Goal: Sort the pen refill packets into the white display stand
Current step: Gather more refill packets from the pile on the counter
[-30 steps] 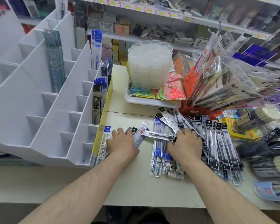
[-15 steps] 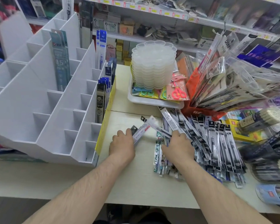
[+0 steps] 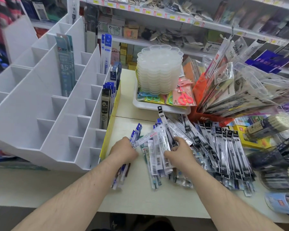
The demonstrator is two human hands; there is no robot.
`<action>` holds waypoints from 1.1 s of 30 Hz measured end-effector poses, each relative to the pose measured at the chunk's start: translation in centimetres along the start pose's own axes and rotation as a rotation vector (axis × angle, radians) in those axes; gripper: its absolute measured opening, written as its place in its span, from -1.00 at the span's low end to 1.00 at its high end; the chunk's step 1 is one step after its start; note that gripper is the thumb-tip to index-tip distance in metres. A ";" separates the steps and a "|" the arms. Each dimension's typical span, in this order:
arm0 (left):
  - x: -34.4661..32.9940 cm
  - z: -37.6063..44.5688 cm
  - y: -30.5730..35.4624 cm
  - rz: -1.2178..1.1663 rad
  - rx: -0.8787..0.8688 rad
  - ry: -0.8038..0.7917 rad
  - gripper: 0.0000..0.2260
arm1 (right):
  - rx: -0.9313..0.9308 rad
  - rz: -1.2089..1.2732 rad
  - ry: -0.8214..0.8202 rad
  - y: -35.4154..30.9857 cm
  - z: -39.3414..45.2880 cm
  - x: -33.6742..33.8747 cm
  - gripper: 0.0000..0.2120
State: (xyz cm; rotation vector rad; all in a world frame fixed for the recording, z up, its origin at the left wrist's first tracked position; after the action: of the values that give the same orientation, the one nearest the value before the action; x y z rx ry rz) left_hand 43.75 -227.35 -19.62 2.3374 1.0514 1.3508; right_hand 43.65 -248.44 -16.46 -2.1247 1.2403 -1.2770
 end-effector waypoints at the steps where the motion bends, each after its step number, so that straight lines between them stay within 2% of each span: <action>1: 0.0 0.0 0.0 -0.131 0.025 -0.014 -0.85 | -0.010 0.069 -0.014 0.0 0.0 -0.3 -0.29; 4: 0.2 -0.1 0.3 -0.470 0.063 -0.016 -0.89 | -0.026 0.216 -0.042 -0.4 -0.2 -1.0 -0.34; 6: 0.2 0.0 0.4 -0.571 0.081 -0.023 -0.85 | -0.031 0.211 -0.057 -0.6 0.1 -1.6 -0.37; 10: 0.1 0.3 0.0 -0.506 0.108 -0.025 -0.84 | -0.068 -0.057 -0.093 -0.3 0.4 -2.9 -0.47; 13: 0.0 0.7 -0.6 -0.385 0.141 -0.036 -0.72 | -0.047 -0.336 -0.089 -0.5 0.2 -3.6 -0.69; 14: 0.1 0.7 -0.7 -0.321 0.143 -0.034 -0.70 | -0.038 -0.406 -0.071 -0.8 0.2 -3.9 -0.68; 15: 0.4 0.8 -0.7 -0.246 0.140 -0.023 -0.70 | -0.038 -0.460 -0.052 -1.1 0.2 -4.2 -0.58; 19: 1.0 0.9 -0.8 0.008 0.112 0.064 -0.59 | -0.068 -0.647 0.008 -2.4 0.8 -5.9 -0.03; 22: 0.4 0.7 -1.0 0.056 0.068 0.085 -0.59 | -0.045 -0.689 -0.017 -3.1 0.8 -7.6 0.21; 25: 0.2 0.8 -1.4 0.008 0.012 0.122 -0.73 | -0.018 -0.703 -0.047 -3.6 0.5 -8.9 0.27; 30: 0.6 0.5 -1.9 -0.390 0.032 0.091 -0.66 | -0.049 -0.471 -0.091 -3.6 0.7 -9.2 0.02; 33: 0.5 -0.1 -2.3 -0.549 0.123 0.029 -0.75 | -0.089 -0.454 -0.134 -3.4 0.5 -9.0 0.01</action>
State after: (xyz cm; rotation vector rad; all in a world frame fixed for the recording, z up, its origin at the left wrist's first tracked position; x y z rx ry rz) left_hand 42.82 -225.38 -20.45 1.8908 1.6672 1.1277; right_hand 43.97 -239.16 -19.15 -2.6102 0.7979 -1.2371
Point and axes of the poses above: each hand's wrist, its own z-axis towards the middle knuckle, its own x-axis out of the back of the hand, y = z × x, the point moved 4 cm from there along z, towards the middle knuckle, and after that the axes turned 1 degree about -x, right-handed, at the moved point
